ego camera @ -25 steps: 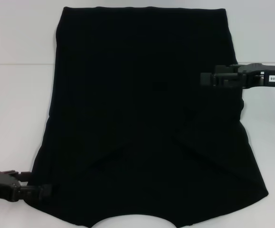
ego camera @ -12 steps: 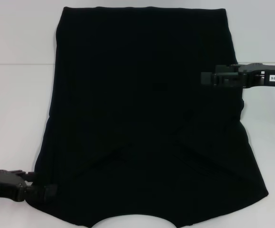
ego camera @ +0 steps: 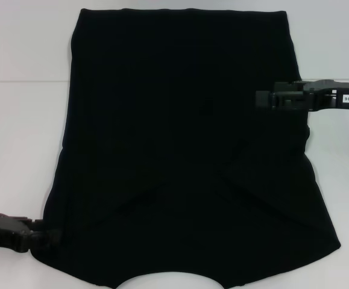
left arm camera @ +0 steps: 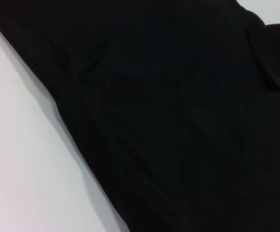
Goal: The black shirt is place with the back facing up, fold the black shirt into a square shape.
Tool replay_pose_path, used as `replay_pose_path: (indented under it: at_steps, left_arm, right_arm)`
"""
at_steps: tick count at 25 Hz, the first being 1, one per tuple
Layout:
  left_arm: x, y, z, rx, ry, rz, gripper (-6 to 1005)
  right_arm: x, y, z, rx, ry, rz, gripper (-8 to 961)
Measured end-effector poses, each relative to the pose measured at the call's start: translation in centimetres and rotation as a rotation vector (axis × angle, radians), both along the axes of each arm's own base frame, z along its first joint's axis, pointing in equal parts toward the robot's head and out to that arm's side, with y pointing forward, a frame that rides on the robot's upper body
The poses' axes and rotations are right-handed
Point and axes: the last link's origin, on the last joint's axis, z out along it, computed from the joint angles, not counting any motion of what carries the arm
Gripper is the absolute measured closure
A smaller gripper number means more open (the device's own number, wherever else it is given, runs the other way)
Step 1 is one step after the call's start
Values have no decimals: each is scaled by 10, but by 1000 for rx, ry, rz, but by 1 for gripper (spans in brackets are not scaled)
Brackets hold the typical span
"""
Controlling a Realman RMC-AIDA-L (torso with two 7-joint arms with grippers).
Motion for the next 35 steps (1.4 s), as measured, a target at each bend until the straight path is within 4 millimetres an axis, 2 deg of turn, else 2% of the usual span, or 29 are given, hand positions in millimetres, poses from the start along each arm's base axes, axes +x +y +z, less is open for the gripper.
replay_pose_path:
  at_steps: [12,17,22,27,32,35]
  left_arm:
    - [6,5,2,-8,0,-23,848]
    - [7,4,4,-13,-16,-10,898]
    - [12,1,7,-25,-47,-22,949]
    - [12,1,8,-29,-51,-28,958]
    - [10,2,10,-15,-49,-23,960]
    - [8,4,11,1,-38,-19,960]
  right_arm:
    - [4,-2,3,6,12,-11,26]
    - [12,-3,4,-12,-19,-56,26]
    - [35,-8,10,-99,-108,-212,27]
    - [59,-26,19,-189,-135,-351,27]
    - [83,-45,31,-226,-132,-466,89]
    - [96,-55,34,-242,-153,-512,89]
